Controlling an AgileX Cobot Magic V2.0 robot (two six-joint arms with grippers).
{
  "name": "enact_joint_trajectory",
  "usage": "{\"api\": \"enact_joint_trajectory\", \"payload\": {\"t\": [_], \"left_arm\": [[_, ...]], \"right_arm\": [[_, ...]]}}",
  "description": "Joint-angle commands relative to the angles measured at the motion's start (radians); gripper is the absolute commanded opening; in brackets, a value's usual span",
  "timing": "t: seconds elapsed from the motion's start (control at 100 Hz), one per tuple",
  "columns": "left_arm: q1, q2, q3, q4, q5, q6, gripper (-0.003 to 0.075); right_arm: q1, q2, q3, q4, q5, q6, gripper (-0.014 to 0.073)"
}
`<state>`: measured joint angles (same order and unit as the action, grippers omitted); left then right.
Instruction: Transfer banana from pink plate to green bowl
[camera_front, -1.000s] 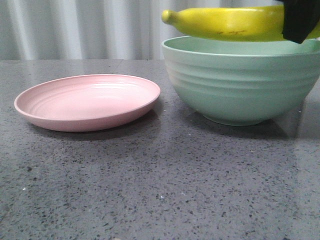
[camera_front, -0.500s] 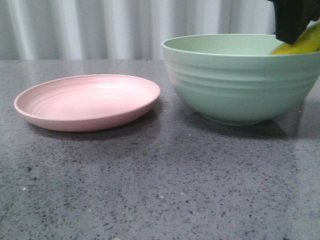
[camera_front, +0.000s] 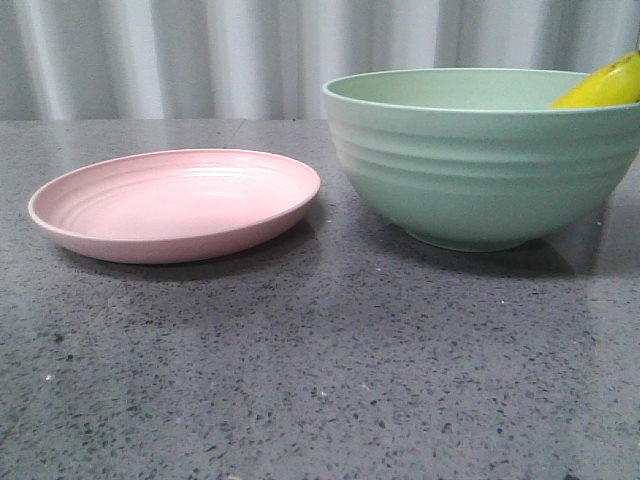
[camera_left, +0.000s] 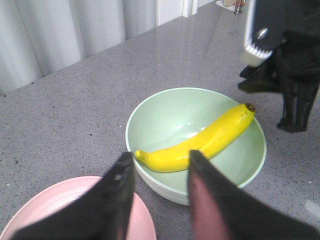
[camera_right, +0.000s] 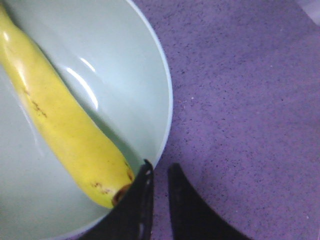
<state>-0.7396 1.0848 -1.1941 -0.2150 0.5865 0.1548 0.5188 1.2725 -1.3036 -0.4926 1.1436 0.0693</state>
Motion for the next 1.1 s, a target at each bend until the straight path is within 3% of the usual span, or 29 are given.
{"api": "enact_joint_trajectory", "payload": {"t": [0.0, 0.21, 0.38, 0.64, 1.09], "left_arm": [[0.003, -0.050, -0.009, -0.011, -0.066, -0.009, 0.0002], [0.003, -0.154, 0.106, -0.007, -0.126, -0.009, -0.0020], [0.003, -0.287, 0.256, -0.007, -0.266, -0.009, -0.0020], [0.003, -0.486, 0.487, -0.003, -0.442, -0.009, -0.0020], [0.003, -0.735, 0.792, 0.016, -0.533, -0.009, -0.0020]], "right_arm": [[-0.006, -0.081, -0.035, -0.037, -0.028, 0.022, -0.0062], [-0.006, -0.230, -0.011, 0.088, -0.114, 0.022, -0.0062], [-0.006, -0.370, 0.072, 0.178, -0.250, 0.022, -0.0062], [-0.006, -0.601, 0.307, 0.234, -0.457, 0.022, -0.0062], [-0.006, -0.989, 0.782, 0.254, -0.782, 0.022, -0.0062]]}}
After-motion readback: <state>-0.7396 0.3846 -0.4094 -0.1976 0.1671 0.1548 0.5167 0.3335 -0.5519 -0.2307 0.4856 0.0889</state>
